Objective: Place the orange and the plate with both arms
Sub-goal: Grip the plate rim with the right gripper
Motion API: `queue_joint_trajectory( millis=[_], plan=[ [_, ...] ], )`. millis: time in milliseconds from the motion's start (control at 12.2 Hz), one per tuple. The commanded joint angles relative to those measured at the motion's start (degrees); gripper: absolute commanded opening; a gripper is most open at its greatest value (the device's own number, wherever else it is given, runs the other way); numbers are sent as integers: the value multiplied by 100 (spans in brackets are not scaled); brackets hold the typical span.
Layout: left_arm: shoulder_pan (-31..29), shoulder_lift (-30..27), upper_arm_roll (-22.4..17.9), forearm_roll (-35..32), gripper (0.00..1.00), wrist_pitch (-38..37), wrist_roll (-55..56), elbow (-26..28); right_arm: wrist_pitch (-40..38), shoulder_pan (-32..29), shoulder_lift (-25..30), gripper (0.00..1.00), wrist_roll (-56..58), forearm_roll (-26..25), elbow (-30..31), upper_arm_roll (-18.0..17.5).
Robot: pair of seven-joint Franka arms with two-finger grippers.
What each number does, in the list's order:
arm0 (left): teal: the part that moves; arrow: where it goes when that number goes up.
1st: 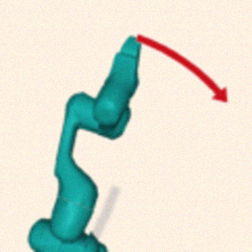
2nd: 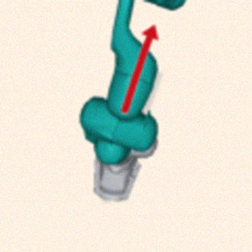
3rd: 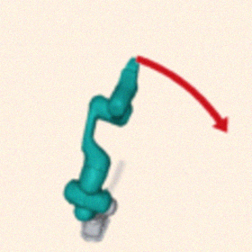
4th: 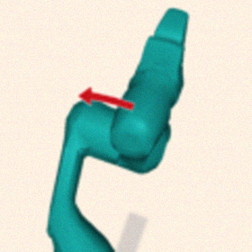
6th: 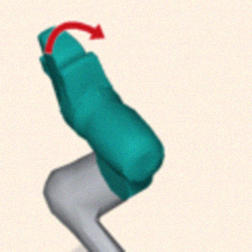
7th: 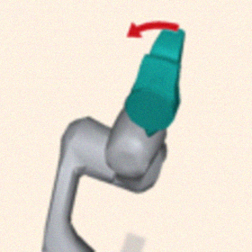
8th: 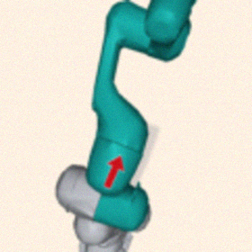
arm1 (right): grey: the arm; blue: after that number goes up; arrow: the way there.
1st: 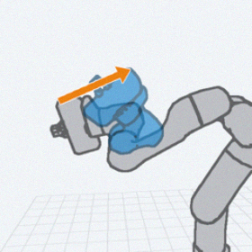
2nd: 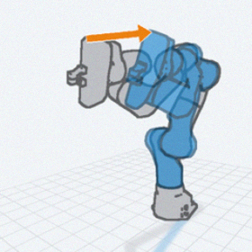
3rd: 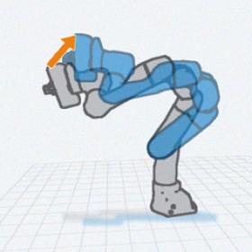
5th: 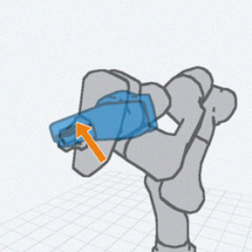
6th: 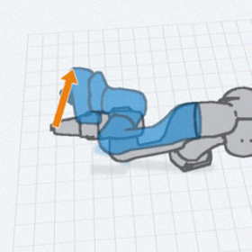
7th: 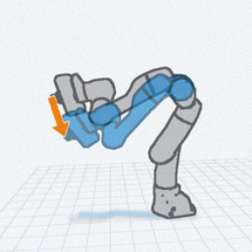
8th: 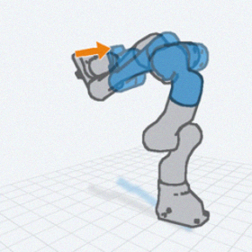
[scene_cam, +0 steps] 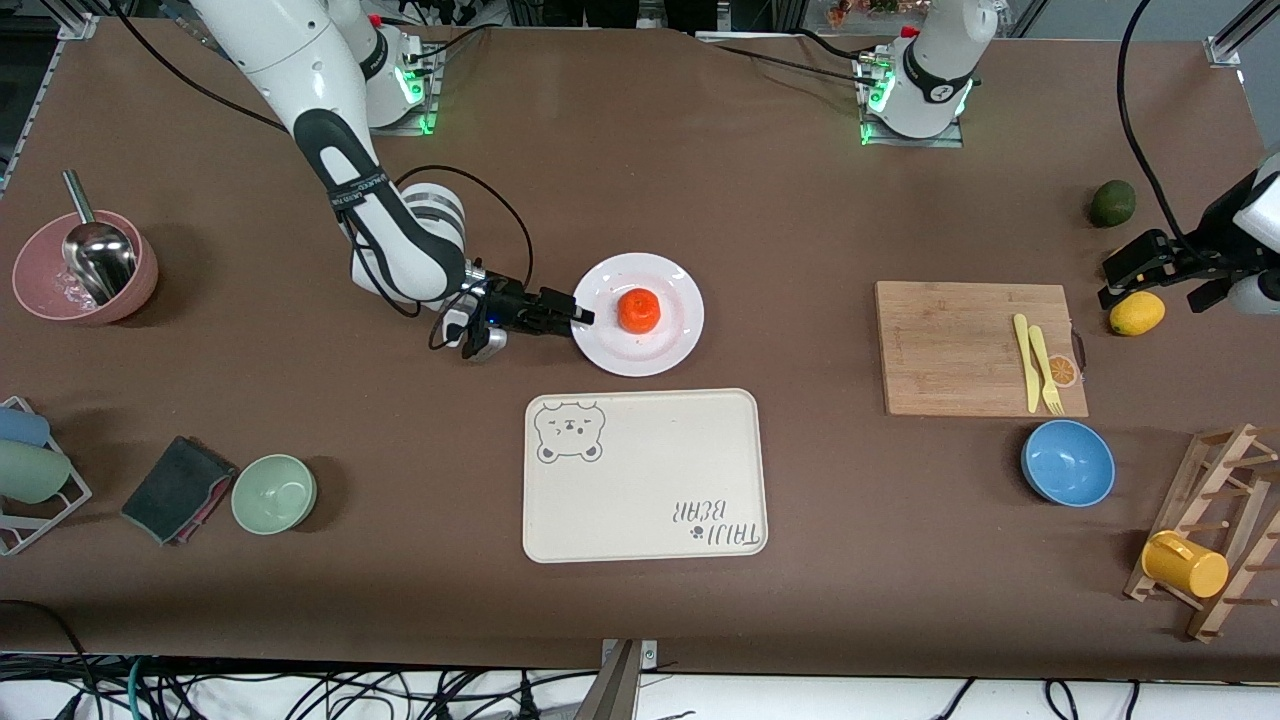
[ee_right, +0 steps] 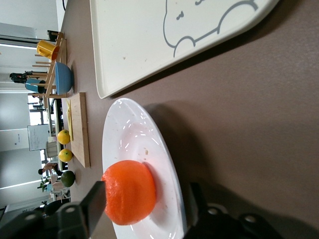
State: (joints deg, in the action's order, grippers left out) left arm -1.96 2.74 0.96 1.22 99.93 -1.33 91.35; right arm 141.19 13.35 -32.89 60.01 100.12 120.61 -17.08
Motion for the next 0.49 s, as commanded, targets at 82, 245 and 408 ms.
queue_joint_trajectory(
  millis=[82, 245, 408],
  plan=[
    [20, 25, -9, 80, 100, -35, -96, -82, 41, 37, -95, 50, 694, 524, 68, -33],
    [20, 25, -9, 80, 100, -43, -104, -82, 49, 45, -130, 42, 889, 658, 77, -33],
    [20, 25, -9, 80, 100, -44, -96, -73, 58, 124, -200, 37, 968, 745, 77, -33]
  ],
)
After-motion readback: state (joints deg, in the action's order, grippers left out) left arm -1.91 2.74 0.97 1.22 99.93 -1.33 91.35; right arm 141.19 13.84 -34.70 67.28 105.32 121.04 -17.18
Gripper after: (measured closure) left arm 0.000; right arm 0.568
